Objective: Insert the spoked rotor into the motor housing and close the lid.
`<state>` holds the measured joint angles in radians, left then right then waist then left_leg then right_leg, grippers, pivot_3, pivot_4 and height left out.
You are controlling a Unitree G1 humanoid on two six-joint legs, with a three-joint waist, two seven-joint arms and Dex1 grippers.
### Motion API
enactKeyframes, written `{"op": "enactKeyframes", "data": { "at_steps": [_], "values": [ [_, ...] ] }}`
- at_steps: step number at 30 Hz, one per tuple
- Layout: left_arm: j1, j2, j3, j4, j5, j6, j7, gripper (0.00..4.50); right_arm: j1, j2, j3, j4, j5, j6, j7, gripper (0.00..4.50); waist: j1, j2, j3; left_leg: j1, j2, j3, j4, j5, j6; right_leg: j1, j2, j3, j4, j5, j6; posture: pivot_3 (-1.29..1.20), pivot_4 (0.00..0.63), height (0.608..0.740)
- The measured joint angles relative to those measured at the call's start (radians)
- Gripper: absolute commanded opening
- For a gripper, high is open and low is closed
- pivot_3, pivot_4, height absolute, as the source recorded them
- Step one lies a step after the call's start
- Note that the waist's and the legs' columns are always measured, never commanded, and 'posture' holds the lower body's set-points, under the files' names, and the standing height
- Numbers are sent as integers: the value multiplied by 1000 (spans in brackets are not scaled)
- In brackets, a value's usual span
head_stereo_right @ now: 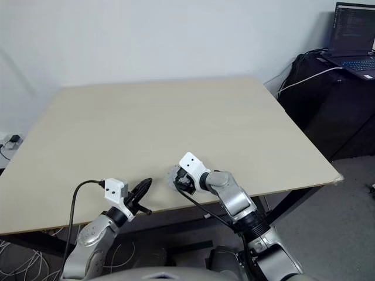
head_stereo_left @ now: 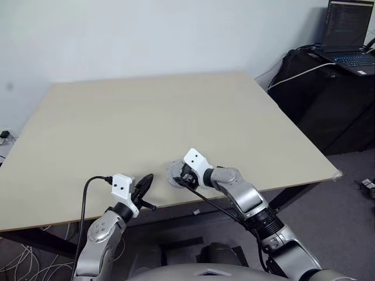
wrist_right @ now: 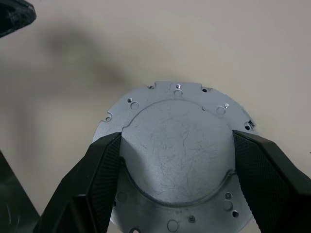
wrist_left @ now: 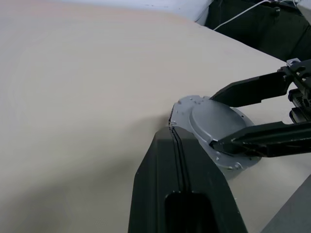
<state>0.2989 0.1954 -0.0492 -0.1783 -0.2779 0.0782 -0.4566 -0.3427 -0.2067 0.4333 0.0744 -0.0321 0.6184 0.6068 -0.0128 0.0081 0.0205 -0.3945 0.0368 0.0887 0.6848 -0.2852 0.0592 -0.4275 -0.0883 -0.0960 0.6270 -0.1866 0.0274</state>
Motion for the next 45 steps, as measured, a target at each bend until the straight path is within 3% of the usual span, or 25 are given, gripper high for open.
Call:
{"op": "enactKeyframes", "data": {
  "at_steps": [26, 45],
  "values": [
    [-1, -7, -1, 0, 1, -2, -1, 0, 8, 72, -52, 44, 15, 17, -90, 3214, -6, 1, -1, 1, 1, -1, 0, 1, -2, 0, 0, -1, 2, 1, 0, 0, 0, 740],
    [0, -5, -2, 0, 2, -2, -2, 0, 33, 61, -97, 106, 67, -172, -92, 3214, -5, 3, 4, -1, 1, 0, 0, 1, -2, -2, -1, -1, 0, 2, 0, 0, 0, 740]
  ]
}}
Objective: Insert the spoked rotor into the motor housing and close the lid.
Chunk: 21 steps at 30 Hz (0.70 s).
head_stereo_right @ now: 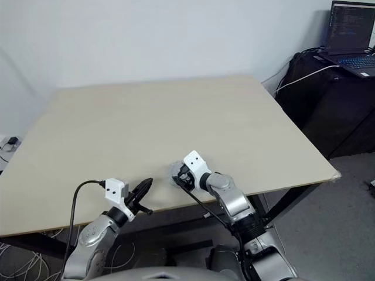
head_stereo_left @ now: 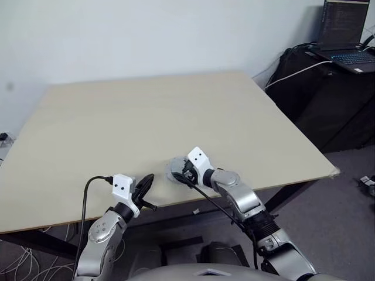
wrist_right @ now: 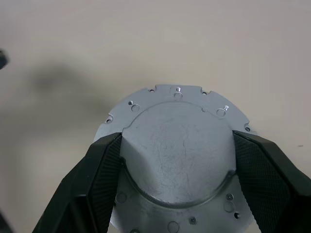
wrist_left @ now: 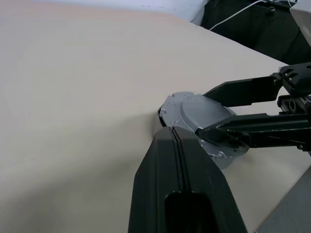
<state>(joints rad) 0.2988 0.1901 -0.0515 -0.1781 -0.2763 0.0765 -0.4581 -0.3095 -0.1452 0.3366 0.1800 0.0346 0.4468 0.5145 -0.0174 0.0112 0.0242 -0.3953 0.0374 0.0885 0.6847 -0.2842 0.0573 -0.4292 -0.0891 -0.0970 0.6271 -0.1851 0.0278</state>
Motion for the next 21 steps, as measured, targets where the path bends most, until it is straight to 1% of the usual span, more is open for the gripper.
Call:
{"op": "enactKeyframes", "data": {
  "at_steps": [10, 21],
  "values": [
    [3, 0, 0, 0, 0, 0, 0, 0, -11, 0, 4, 3, -28, 14, -18, 3214, 5, 1, 2, -1, 0, 0, 0, 0, 0, 0, 0, 0, -1, 0, 0, 0, 0, 740],
    [11, -1, -1, 0, 0, 0, 1, 0, -36, -25, 26, -6, -37, 63, 28, 3214, 6, 1, 2, -1, 0, 0, 0, 0, 0, 0, -1, 0, -1, 0, 0, 0, 0, 740]
  ]
}}
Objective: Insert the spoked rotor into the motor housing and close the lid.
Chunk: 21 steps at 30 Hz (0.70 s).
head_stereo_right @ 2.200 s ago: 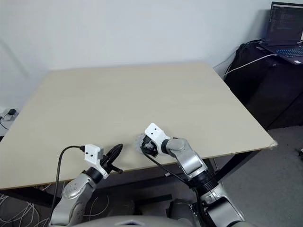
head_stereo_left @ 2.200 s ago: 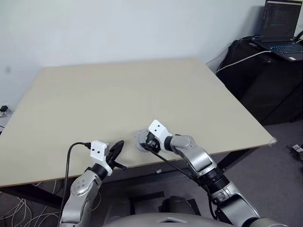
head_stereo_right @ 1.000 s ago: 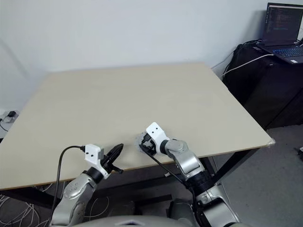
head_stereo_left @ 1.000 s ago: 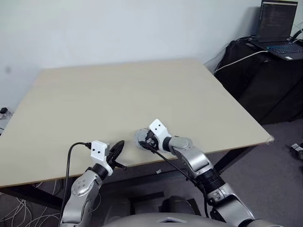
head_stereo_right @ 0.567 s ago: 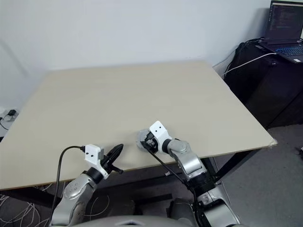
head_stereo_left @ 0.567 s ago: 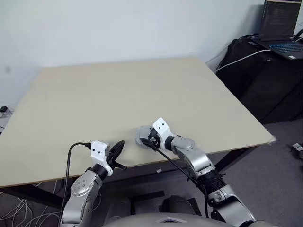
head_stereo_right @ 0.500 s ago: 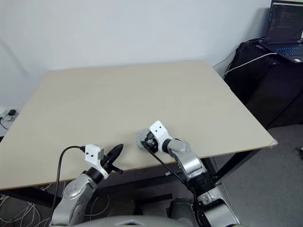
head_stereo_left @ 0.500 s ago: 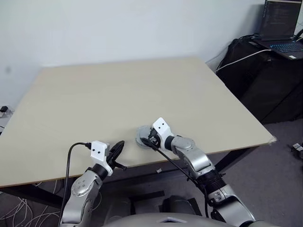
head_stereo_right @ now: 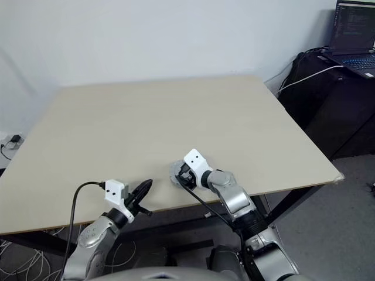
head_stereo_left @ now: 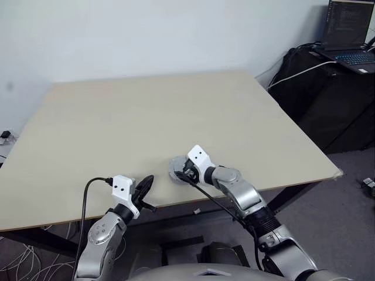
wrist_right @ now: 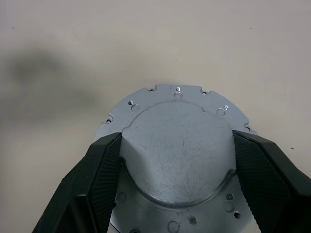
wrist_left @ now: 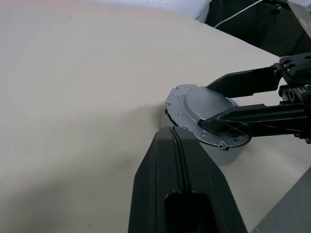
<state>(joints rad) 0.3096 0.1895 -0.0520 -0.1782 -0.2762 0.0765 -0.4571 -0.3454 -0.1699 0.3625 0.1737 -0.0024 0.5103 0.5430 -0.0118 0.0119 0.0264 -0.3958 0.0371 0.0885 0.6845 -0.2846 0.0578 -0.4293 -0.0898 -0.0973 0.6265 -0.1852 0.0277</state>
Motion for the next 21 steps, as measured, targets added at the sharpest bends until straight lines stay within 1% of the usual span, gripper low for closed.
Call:
{"op": "enactKeyframes", "data": {
  "at_steps": [21],
  "values": [
    [11, -2, -2, 0, 0, 0, 3, 0, -25, -19, 24, -15, -21, 47, 17, 3214, 1, 0, 0, 0, -1, 0, 0, -1, 1, 0, -1, 0, -1, 0, 0, 0, 0, 740]
  ]
}}
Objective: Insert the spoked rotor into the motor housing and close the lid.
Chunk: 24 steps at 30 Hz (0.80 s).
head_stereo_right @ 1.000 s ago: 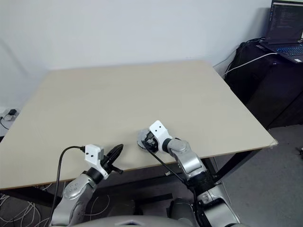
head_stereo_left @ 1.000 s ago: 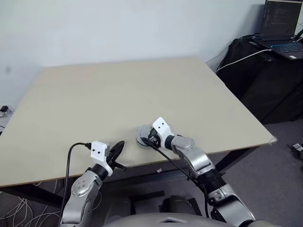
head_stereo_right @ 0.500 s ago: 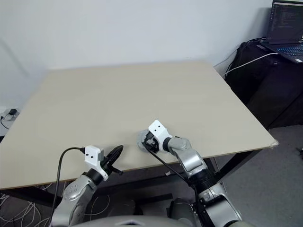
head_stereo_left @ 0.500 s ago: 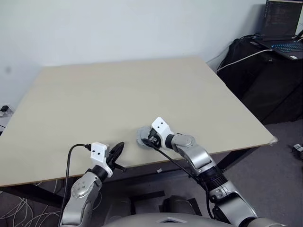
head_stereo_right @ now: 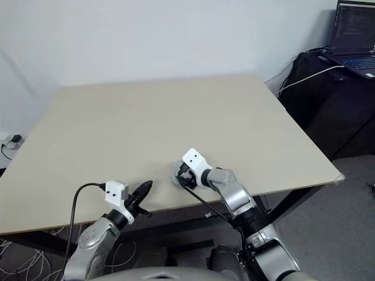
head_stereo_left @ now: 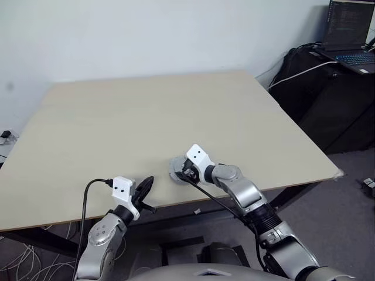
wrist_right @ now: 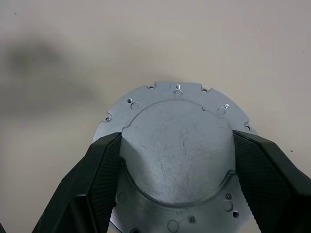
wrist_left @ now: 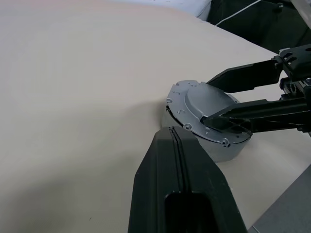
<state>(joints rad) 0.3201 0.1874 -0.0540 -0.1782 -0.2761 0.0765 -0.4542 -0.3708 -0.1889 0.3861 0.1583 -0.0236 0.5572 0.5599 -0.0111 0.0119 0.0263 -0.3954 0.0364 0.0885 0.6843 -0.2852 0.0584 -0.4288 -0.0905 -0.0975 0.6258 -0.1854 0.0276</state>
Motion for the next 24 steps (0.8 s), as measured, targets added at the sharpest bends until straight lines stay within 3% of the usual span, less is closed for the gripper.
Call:
{"op": "enactKeyframes", "data": {
  "at_steps": [24],
  "values": [
    [6, 0, -5, 0, 1, -1, 3, 0, -13, -23, 19, -31, -3, 61, 19, 3214, 4, 0, 0, 0, -2, 0, 0, -1, 1, 0, -2, 0, -1, 0, 1, 0, 0, 740]
  ]
}}
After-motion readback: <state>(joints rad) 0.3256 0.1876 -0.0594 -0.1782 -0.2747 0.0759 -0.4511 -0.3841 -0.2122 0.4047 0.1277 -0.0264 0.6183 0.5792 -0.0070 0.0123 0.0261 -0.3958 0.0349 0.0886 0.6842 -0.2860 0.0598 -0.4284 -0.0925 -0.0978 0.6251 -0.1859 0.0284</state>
